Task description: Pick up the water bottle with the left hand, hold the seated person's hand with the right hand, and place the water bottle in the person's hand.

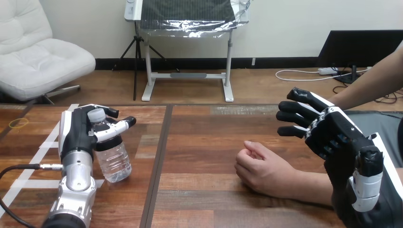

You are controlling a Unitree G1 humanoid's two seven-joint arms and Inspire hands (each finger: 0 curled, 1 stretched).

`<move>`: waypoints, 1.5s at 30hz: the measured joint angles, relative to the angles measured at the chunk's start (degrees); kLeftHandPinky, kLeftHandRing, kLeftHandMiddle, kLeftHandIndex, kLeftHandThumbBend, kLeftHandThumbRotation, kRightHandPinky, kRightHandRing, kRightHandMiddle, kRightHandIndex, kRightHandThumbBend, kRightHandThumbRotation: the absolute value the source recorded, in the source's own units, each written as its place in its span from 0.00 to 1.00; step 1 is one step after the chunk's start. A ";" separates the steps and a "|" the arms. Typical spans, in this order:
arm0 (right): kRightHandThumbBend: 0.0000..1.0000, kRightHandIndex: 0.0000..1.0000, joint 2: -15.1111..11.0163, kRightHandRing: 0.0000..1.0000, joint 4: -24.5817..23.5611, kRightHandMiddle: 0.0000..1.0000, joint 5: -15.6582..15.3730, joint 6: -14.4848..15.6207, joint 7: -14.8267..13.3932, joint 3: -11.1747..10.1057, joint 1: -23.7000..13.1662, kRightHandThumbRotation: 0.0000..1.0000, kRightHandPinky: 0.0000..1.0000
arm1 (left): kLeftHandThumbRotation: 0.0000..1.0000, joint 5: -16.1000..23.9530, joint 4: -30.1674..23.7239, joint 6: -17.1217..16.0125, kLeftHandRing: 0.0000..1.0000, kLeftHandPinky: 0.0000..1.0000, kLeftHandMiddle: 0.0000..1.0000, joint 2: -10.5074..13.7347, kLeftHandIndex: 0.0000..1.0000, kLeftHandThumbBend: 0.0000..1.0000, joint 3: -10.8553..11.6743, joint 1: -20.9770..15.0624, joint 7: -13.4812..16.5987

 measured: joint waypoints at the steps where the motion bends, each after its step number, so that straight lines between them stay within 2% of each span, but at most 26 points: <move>1: 1.00 0.81 0.00 0.78 0.03 0.79 -0.08 -0.01 0.00 0.00 -0.03 1.00 0.70 | 0.00 0.06 -0.59 0.00 0.37 0.33 0.41 0.00 0.43 0.70 -0.07 0.28 0.01; 10: 1.00 0.82 -0.01 0.77 1.03 0.78 -1.26 -0.32 0.00 -0.06 -0.43 1.00 0.69 | 0.00 0.50 -5.95 0.00 0.36 0.32 0.41 -0.04 0.44 0.68 -0.64 2.28 0.05; 25: 1.00 0.83 -0.53 0.80 3.80 0.80 -5.32 -0.61 -0.18 -0.55 -2.22 1.00 0.73 | 0.00 1.06 -16.93 -0.44 0.35 0.29 0.40 -0.02 0.42 0.67 -0.64 4.93 0.19; 32: 1.00 0.83 -2.53 0.79 5.91 0.80 -8.78 -0.80 -0.27 -1.08 -4.54 1.00 0.72 | 0.00 1.34 -22.70 -0.55 0.35 0.29 0.40 -0.01 0.42 0.67 -0.61 5.91 -0.04; 45: 1.00 0.83 -7.81 0.81 10.80 0.82 -15.55 -1.08 -1.16 -3.14 -11.77 0.98 0.73 | 0.00 1.40 -31.72 -0.83 0.35 0.29 0.40 0.01 0.42 0.67 -0.52 6.75 -1.70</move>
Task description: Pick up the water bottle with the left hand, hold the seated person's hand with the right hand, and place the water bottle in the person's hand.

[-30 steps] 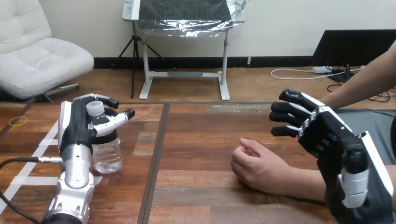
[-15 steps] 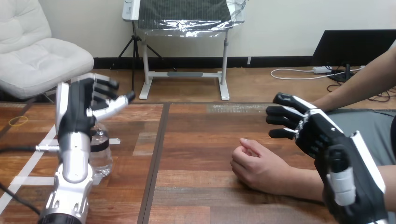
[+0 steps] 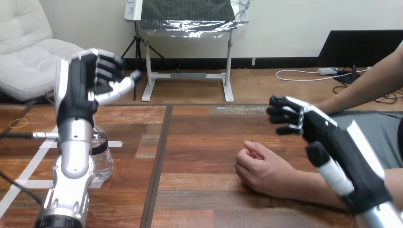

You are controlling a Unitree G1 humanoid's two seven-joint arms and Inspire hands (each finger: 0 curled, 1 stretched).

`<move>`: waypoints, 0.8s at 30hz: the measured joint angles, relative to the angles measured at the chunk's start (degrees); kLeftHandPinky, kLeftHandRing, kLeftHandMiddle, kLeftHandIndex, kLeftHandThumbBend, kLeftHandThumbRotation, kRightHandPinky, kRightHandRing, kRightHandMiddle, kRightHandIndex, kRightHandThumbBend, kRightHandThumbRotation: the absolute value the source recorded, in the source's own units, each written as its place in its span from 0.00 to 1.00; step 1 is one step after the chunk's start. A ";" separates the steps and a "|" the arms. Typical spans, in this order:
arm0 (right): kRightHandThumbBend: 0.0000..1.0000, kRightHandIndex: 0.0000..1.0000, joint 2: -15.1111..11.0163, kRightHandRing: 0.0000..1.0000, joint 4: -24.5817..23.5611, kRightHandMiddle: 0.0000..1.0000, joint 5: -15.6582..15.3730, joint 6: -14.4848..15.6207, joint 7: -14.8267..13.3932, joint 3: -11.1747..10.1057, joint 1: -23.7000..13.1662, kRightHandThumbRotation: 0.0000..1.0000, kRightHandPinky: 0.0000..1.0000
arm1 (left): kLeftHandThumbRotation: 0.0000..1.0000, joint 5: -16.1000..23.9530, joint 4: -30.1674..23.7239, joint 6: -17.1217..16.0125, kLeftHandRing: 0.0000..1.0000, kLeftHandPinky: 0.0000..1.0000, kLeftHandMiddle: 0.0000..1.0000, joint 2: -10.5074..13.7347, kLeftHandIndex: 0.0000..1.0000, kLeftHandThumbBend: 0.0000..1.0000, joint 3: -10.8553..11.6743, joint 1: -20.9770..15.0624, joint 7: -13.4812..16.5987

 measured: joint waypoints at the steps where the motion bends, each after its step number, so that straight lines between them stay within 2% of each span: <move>1: 1.00 0.83 -0.39 0.81 0.26 0.82 -0.24 0.00 -0.02 -0.12 -0.52 0.98 0.73 | 0.00 -0.03 -0.46 -0.05 0.35 0.29 0.40 0.00 0.42 0.67 0.00 0.03 -0.10; 11: 1.00 0.83 -3.58 0.80 1.75 0.81 -2.10 -0.03 -0.37 -1.39 -5.02 0.96 0.72 | 0.00 -0.06 -3.38 -0.86 0.34 0.29 0.39 -0.01 0.41 0.67 0.02 0.82 -0.62; 24: 1.00 0.82 -5.00 0.79 1.79 0.81 -2.27 -0.02 -1.62 -2.07 -7.79 0.99 0.71 | 0.00 -0.06 -5.51 -0.28 0.38 0.31 0.42 -0.01 0.42 0.70 0.17 3.27 -0.81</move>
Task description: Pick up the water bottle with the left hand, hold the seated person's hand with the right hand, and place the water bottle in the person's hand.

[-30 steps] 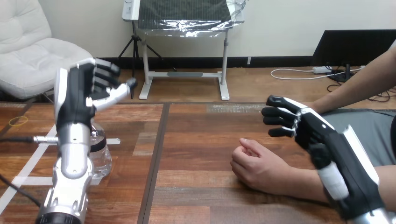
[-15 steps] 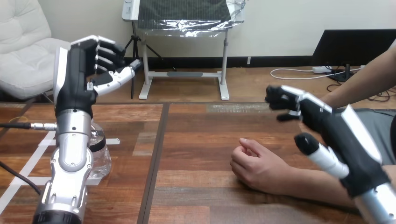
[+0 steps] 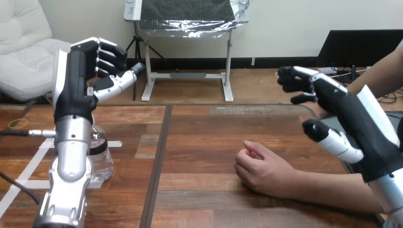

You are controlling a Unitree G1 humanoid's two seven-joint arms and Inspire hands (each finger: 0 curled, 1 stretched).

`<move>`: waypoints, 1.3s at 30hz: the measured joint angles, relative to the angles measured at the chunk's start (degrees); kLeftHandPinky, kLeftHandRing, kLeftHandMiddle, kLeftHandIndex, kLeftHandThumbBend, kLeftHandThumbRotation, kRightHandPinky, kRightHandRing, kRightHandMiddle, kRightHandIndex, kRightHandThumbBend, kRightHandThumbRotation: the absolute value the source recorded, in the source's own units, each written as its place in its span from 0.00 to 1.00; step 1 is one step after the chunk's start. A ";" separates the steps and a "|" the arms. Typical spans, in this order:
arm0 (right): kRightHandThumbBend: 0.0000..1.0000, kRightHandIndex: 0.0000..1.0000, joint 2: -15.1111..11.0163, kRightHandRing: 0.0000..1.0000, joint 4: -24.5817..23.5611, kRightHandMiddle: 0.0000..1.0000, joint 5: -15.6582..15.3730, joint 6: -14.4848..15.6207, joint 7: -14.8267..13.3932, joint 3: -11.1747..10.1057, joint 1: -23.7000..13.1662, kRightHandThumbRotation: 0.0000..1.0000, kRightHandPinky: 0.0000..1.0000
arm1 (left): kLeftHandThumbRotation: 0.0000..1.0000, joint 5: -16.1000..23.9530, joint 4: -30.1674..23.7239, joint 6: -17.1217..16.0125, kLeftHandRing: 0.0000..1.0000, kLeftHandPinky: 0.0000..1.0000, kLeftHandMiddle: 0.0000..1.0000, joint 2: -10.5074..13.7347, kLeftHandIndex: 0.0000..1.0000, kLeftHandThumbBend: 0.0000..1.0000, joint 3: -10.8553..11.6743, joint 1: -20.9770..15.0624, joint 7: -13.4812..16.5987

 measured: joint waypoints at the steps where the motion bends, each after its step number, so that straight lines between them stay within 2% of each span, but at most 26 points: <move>1: 1.00 0.82 -0.04 0.79 0.00 0.81 0.00 0.00 -0.03 0.00 -0.07 0.99 0.71 | 0.00 -0.01 -0.16 0.20 0.39 0.31 0.43 0.00 0.43 0.71 0.01 0.19 -0.04; 6: 1.00 0.82 -0.14 0.79 0.00 0.81 0.01 0.00 -0.09 0.03 -0.22 1.00 0.71 | 0.00 -0.55 -0.46 1.24 0.46 0.37 0.50 -0.03 0.50 0.76 0.27 0.88 -0.50; 7: 1.00 0.83 -0.14 0.79 0.00 0.81 0.01 0.00 -0.11 0.03 -0.22 1.00 0.71 | 0.00 -0.68 -0.48 1.44 0.51 0.42 0.55 -0.05 0.56 0.78 0.34 0.98 -0.61; 12: 1.00 0.83 -0.14 0.79 0.00 0.81 0.02 0.00 -0.16 0.07 -0.21 1.00 0.71 | 0.02 -1.74 -0.48 1.81 0.63 0.54 0.65 -0.26 0.67 0.83 0.86 1.49 -1.19; 13: 1.00 0.83 -0.14 0.79 0.00 0.81 0.03 0.00 -0.16 0.07 -0.21 1.00 0.71 | 0.07 -1.74 -0.47 1.82 0.69 0.61 0.71 -0.30 0.72 0.85 0.94 1.58 -1.21; 15: 1.00 0.83 -0.14 0.79 -0.01 0.81 0.06 0.00 -0.16 0.08 -0.21 1.00 0.71 | 0.08 -1.56 -0.47 1.82 0.71 0.64 0.73 -0.34 0.74 0.86 0.99 1.76 -1.21; 16: 1.00 0.83 -0.14 0.80 0.00 0.81 0.07 0.00 -0.16 0.08 -0.21 1.00 0.71 | 0.13 -1.47 -0.47 1.82 0.76 0.70 0.78 -0.34 0.79 0.87 0.99 1.81 -1.20; 24: 1.00 0.84 -0.13 0.80 0.00 0.82 0.26 0.02 -0.16 0.14 -0.12 1.00 0.72 | 0.26 -1.13 -0.36 1.73 0.88 0.85 0.89 -0.34 0.90 0.89 0.99 1.95 -1.21; 39: 1.00 0.84 -0.07 0.81 0.00 0.82 0.26 0.00 -0.16 0.44 0.80 1.00 0.73 | 0.34 -0.51 -0.31 0.74 0.90 0.87 0.91 -0.34 0.92 0.87 1.03 1.95 -1.17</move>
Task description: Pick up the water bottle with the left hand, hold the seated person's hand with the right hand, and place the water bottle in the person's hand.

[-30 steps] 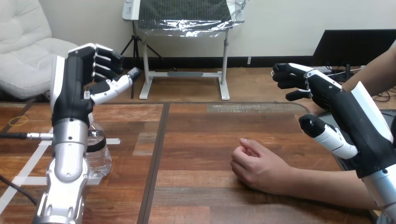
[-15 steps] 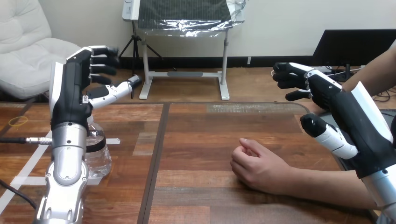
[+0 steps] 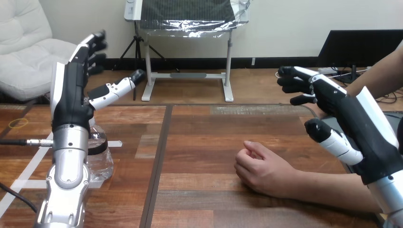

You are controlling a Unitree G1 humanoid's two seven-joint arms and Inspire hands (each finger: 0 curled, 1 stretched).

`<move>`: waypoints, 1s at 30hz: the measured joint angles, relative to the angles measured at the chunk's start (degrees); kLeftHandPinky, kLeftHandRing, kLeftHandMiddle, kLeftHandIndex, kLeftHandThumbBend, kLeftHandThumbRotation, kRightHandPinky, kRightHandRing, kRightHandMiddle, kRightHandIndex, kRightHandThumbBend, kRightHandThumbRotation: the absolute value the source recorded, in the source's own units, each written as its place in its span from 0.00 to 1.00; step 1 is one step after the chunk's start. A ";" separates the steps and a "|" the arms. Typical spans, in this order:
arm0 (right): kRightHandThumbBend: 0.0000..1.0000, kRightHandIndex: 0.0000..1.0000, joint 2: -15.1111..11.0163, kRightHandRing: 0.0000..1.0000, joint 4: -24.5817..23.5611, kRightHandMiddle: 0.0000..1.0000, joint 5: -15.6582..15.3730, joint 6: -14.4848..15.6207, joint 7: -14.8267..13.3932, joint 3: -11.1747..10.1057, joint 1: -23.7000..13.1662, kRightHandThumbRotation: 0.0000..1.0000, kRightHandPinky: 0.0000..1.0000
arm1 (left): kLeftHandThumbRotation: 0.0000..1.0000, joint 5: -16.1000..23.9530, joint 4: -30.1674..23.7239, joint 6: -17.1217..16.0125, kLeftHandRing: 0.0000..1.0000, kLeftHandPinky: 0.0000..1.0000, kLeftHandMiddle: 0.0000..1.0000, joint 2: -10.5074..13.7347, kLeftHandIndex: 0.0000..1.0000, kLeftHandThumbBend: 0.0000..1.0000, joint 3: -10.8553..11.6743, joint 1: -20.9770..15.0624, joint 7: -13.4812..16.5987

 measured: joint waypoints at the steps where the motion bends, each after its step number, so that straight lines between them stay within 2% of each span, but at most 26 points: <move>1: 1.00 0.84 0.01 0.81 0.00 0.82 0.00 0.00 0.00 0.03 0.07 1.00 0.73 | 0.34 0.00 0.00 -0.07 0.90 0.87 0.92 0.00 0.92 0.88 0.01 0.00 0.00; 21: 1.00 0.84 0.04 0.80 0.00 0.81 0.23 0.00 0.02 0.05 0.90 1.00 0.74 | 0.41 -0.78 0.81 -0.79 0.99 0.96 0.99 0.01 0.99 0.94 0.30 0.00 -0.26; 30: 1.00 0.84 0.04 0.80 0.00 0.81 0.25 0.00 0.03 0.09 0.90 1.00 0.74 | 0.42 -1.00 0.97 0.51 1.00 0.94 1.00 0.05 1.00 0.99 0.44 -0.01 -0.33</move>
